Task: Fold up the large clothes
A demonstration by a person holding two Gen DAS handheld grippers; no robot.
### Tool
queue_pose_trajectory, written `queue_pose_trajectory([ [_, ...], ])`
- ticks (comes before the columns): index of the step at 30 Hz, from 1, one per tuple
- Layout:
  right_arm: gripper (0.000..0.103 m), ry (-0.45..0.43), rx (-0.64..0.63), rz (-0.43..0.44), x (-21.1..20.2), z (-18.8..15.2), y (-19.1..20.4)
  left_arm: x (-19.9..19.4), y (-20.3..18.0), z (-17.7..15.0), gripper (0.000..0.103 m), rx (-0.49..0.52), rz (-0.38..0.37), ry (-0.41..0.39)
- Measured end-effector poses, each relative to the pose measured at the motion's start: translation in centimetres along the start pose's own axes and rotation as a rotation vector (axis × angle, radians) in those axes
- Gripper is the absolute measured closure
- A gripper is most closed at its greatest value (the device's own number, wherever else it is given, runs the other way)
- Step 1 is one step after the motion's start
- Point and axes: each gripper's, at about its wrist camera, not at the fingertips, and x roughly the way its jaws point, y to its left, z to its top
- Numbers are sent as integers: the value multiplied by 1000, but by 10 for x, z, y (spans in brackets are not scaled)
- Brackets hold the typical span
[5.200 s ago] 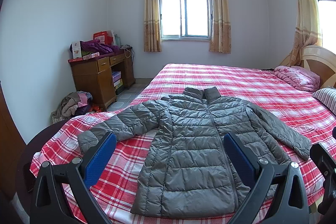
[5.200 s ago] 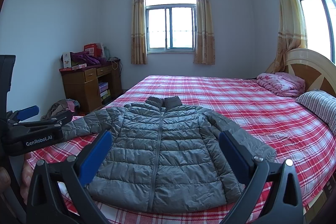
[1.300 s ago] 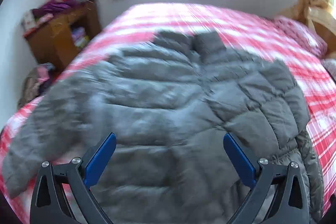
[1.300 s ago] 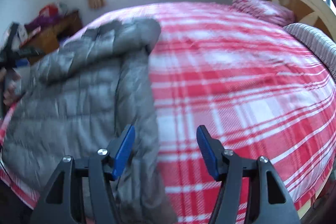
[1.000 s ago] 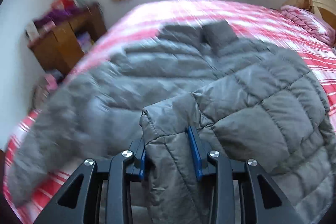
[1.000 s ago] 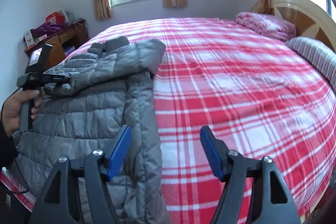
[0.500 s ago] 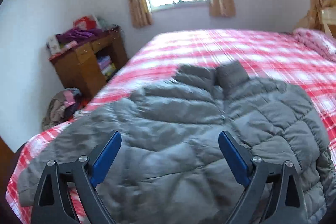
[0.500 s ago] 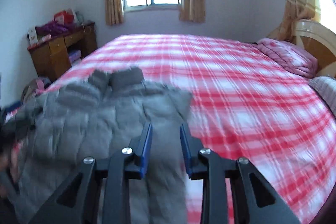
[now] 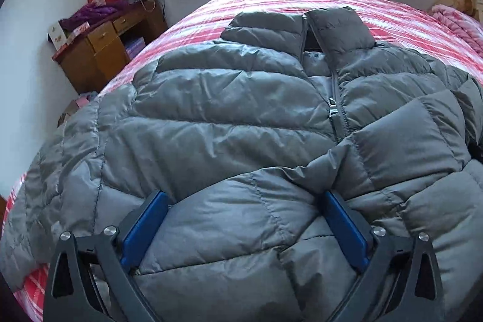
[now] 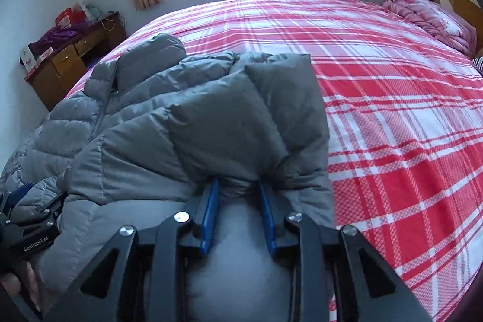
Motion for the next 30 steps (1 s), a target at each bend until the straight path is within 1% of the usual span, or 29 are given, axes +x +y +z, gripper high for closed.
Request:
queue_pose_trajectory([
  [9,73,16,-75,-88,2,0,17,2,0,1,1,0,3,1],
  [16,73,20,-88,-106,5,0,18,1,-3,-1,1,10,19,-4],
  [20,73,20,-119,-145,7,0,25,0,-5,-3,1,16,29,-9],
  [30,73,19,-112,-140,7,1,24,-1,-5,-3,1,10,21,-6],
])
